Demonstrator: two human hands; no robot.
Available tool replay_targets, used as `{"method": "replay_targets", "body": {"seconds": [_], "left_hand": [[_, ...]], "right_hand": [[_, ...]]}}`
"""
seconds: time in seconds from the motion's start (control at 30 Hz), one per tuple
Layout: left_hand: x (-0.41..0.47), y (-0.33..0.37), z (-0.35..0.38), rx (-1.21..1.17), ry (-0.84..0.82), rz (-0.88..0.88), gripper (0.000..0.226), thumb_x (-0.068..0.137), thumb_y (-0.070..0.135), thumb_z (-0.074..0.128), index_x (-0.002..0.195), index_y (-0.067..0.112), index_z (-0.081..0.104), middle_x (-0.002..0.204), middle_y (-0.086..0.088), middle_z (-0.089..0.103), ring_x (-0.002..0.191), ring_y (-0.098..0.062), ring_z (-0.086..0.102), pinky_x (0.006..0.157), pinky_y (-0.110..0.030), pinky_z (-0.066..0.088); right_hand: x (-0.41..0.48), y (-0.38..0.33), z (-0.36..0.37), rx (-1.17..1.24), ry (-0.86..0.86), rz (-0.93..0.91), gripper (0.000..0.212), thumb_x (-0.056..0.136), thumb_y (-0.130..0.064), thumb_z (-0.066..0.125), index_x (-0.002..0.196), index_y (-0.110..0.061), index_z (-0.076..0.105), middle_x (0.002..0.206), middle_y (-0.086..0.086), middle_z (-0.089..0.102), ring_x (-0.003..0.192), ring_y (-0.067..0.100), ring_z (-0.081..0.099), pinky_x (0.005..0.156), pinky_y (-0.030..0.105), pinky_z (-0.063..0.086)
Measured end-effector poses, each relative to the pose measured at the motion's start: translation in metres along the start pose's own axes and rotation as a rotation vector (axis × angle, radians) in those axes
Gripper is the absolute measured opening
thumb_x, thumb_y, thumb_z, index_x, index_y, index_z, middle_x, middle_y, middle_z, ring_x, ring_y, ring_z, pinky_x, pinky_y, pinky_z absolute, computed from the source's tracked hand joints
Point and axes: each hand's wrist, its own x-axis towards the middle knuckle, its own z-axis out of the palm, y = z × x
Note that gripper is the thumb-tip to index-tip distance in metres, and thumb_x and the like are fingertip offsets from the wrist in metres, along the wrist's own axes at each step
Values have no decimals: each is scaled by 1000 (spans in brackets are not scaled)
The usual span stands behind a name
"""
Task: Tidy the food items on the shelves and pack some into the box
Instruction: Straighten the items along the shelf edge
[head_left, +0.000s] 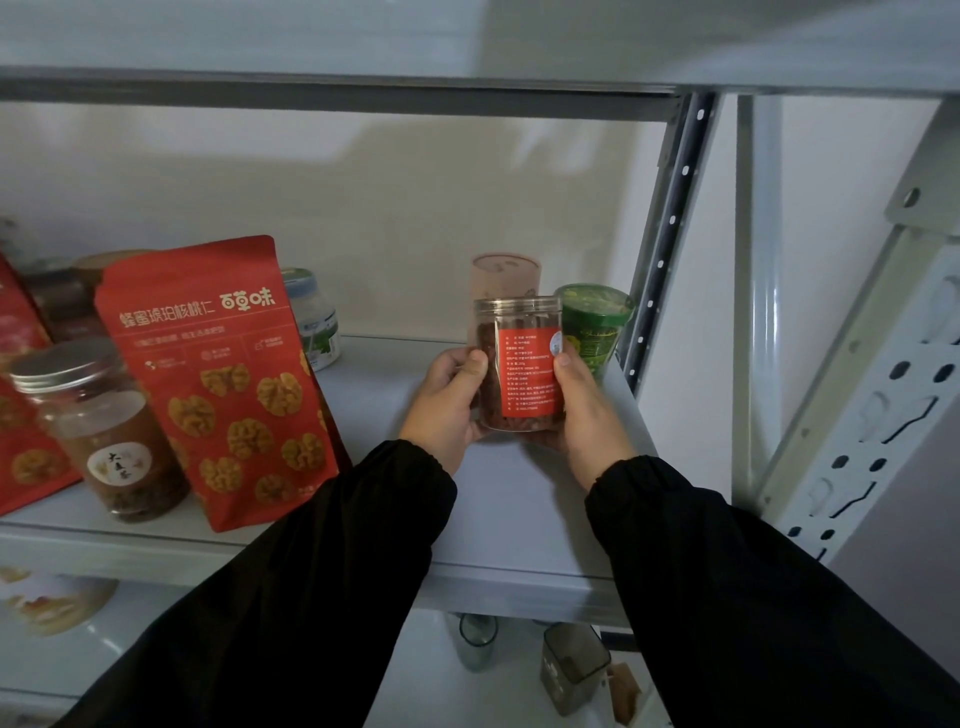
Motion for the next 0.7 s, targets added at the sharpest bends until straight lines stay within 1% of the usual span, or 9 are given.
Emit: {"method": "replay_targets", "body": {"seconds": [0.1,0.17,0.27,0.33,0.37,0.4,0.5,0.63,0.7], "left_hand": [[1,0,0,-6,41,-17,16,110,31,49,114,16,53,114,-12,70,100,-25,71,81,-48,62],[1,0,0,-8,68,-36,16,111,30,46,114,15,52,115,-14,69,100,-26,72,84,-50,62],[1,1,1,-2,49,-24,24,108,35,51,122,15,54,116,-13,72,99,-24,75,86,-48,62],[-1,2,1,32,14,-14,51,98,47,65,134,12,55,118,-12,75,105,-25,75,91,-49,61],[-2,3,1,58,-5,-16,60,93,51,68,137,12,57,119,-11,75,108,-27,74,94,-51,60],[-2,2,1,78,-10,-19,61,92,52,68,138,13,58,119,-10,76,109,-28,74,96,-53,58],[0,1,0,45,49,-49,45,102,47,58,136,18,55,123,-11,73,111,-30,73,99,-58,56],[1,1,0,36,94,-69,25,107,38,51,124,20,51,123,-12,68,112,-30,70,97,-56,58],[-1,3,1,38,99,-69,23,109,35,49,124,18,51,122,-12,68,110,-29,70,95,-54,59]], "right_hand": [[1,-1,0,-18,2,1,46,99,-35,46,141,-49,54,127,-3,73,120,23,69,105,61,52],[0,-1,-2,-82,-14,-28,52,93,-24,50,134,-56,55,123,-6,74,116,20,70,105,55,54],[-5,-1,-3,-170,-20,-70,68,88,-26,63,148,-52,44,127,-6,70,115,17,69,102,45,57],[-9,-2,-3,-280,-2,-133,73,87,-26,78,145,-52,42,129,-11,67,113,10,67,99,35,57],[-9,-1,-3,-325,12,-162,76,83,-29,84,143,-52,43,131,-11,66,113,7,66,97,33,57],[-8,0,-4,-348,26,-182,78,79,-34,87,142,-50,45,131,-9,65,113,7,66,97,34,58],[-6,-1,-4,-383,28,-206,82,78,-38,88,148,-44,46,132,-8,64,114,10,65,95,34,60],[-7,-1,-5,-392,-10,-191,84,87,-20,84,150,-49,37,133,-15,61,111,-4,63,93,22,56],[-7,1,-5,-393,-15,-154,90,88,-21,83,158,-47,31,138,-15,60,114,-4,62,96,25,56]]}}
